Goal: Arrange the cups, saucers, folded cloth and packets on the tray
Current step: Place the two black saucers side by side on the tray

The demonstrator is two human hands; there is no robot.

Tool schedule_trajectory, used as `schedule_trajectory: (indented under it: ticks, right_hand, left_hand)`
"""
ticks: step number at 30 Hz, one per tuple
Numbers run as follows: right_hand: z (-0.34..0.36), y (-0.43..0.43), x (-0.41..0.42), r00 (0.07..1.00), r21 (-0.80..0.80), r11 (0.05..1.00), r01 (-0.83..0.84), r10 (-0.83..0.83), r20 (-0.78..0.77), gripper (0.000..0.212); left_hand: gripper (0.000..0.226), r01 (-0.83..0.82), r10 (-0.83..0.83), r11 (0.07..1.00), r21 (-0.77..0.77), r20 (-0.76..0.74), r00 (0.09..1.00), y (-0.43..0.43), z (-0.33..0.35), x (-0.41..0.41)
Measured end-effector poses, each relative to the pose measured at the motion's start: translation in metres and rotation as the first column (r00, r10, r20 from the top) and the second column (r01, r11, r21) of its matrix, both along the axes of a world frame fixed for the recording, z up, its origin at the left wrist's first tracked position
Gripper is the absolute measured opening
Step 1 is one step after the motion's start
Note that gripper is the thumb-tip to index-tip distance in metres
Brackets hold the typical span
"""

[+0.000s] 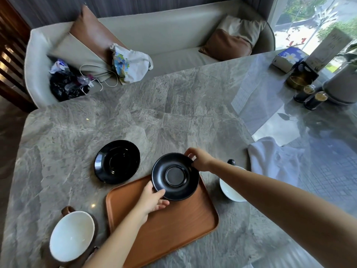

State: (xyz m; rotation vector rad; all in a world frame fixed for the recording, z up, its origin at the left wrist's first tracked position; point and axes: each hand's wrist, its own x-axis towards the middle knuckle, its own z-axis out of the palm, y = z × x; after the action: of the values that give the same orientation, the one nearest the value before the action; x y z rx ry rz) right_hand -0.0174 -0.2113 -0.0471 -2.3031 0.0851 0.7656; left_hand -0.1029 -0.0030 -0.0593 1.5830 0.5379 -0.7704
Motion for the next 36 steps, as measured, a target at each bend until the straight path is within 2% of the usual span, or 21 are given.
schedule_trajectory:
  ticks: [6,10,19,27,36]
  right_hand:
    - [-0.008,-0.002,-0.012,0.995,-0.116,0.992,-0.045,0.054,0.079,0.036]
    - [-0.008,-0.004,-0.017,0.992,-0.139,0.988,-0.063,0.077,0.101,0.034]
    - [-0.005,-0.006,-0.021,0.98,-0.186,0.975,-0.123,0.149,0.131,0.037]
    - [-0.009,-0.011,-0.023,0.978,-0.214,0.969,-0.121,0.153,0.141,0.043]
    - [-0.005,-0.009,-0.02,0.973,-0.225,0.963,-0.148,0.183,0.142,0.044]
  left_hand:
    - [0.02,0.057,-0.055,0.997,0.046,-0.036,0.998,-0.007,-0.005,-0.012]
    - [0.014,0.15,-0.149,0.981,0.12,-0.022,0.989,-0.01,-0.01,-0.02]
    - [0.005,0.233,-0.241,0.933,0.275,-0.005,0.971,-0.015,-0.008,-0.018]
    - [0.02,0.26,-0.289,0.878,0.403,0.012,0.957,-0.014,-0.015,-0.018]
    - [0.025,0.287,-0.368,0.838,0.464,0.094,0.925,-0.014,-0.009,-0.022]
